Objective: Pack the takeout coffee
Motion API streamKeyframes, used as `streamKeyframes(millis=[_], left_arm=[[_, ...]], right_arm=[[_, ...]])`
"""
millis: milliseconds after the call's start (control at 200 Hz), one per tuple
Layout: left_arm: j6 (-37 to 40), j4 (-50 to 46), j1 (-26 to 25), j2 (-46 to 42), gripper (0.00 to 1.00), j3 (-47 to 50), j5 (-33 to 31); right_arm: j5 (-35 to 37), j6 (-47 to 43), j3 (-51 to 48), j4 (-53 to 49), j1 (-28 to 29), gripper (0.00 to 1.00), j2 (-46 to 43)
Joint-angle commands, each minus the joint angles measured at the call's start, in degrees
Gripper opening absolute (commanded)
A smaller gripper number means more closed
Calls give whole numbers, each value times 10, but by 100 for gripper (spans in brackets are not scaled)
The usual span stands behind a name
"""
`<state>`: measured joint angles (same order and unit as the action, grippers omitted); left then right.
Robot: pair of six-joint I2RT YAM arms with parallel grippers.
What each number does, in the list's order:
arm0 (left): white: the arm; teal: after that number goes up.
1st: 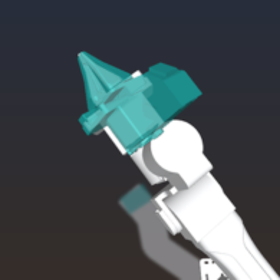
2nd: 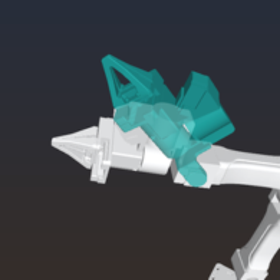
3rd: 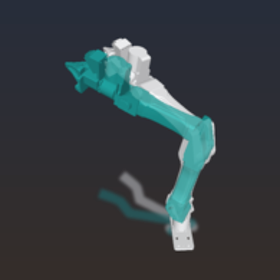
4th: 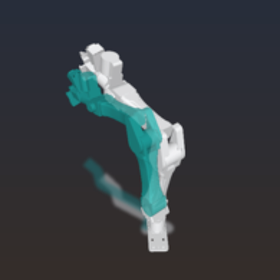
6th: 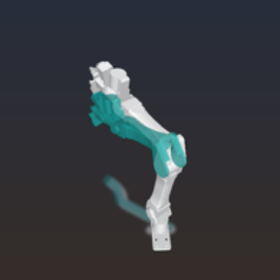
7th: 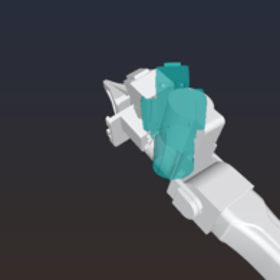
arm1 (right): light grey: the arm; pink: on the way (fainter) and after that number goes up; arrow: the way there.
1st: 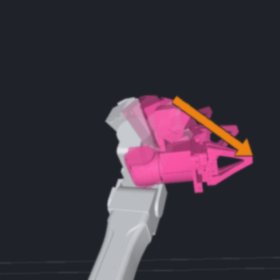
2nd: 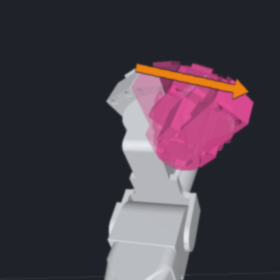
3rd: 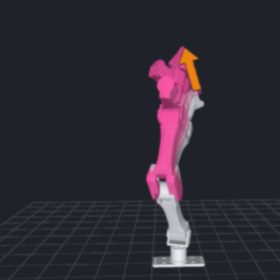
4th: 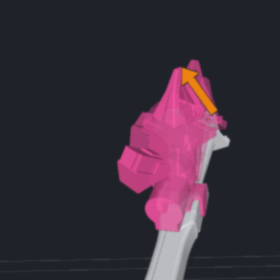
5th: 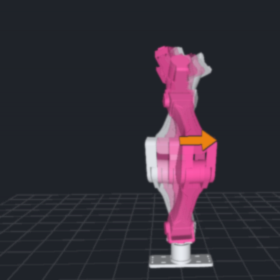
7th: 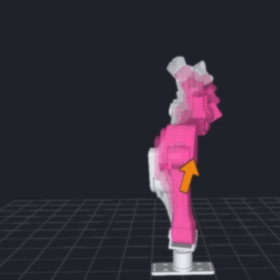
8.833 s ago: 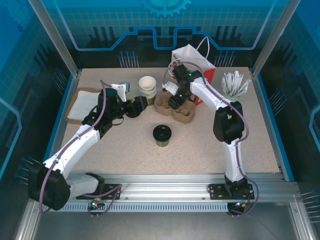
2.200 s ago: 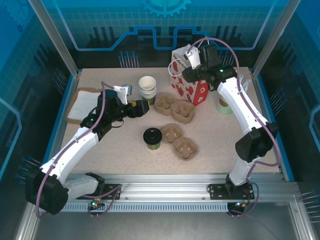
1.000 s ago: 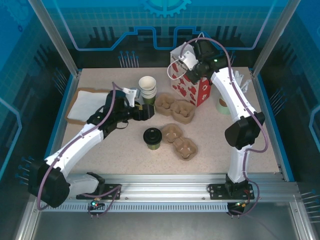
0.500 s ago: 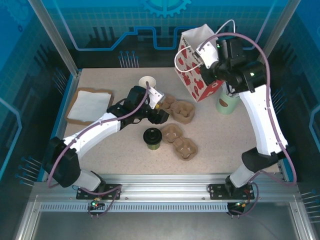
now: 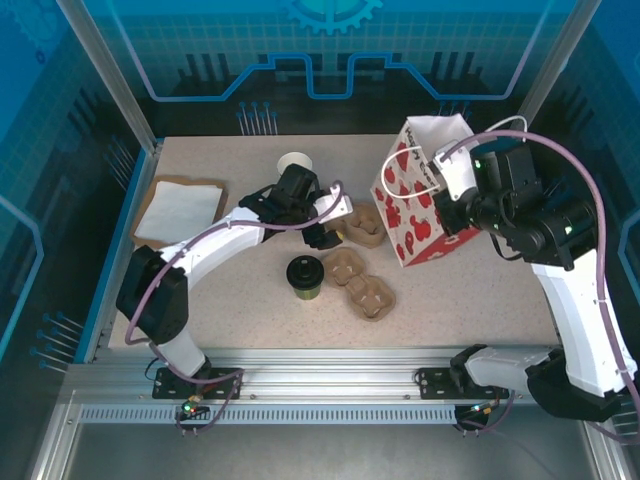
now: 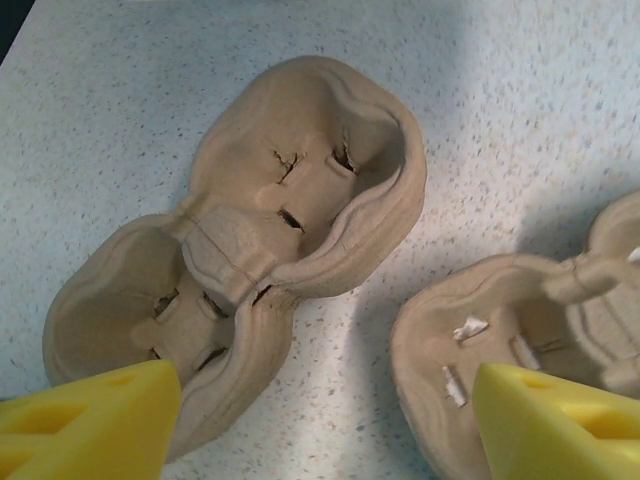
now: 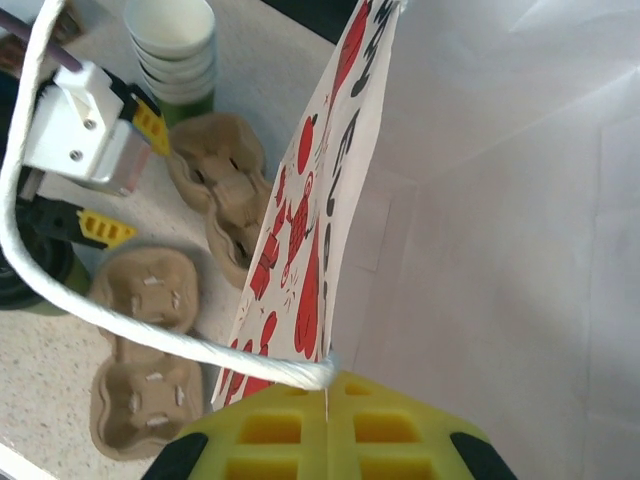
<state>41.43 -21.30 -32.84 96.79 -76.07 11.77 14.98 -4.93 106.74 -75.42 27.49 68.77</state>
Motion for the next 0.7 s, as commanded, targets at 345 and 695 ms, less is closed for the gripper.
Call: streamKeyframes(millis=[345,695], left_arm=[[222,18,-23,152,85,-106,-110],[250,143,-32,227,85,-130,-176]], right_arm=[[66,40,-102,-49,-3,0,-70],[52,34,-126,-38,-20,0,-75]])
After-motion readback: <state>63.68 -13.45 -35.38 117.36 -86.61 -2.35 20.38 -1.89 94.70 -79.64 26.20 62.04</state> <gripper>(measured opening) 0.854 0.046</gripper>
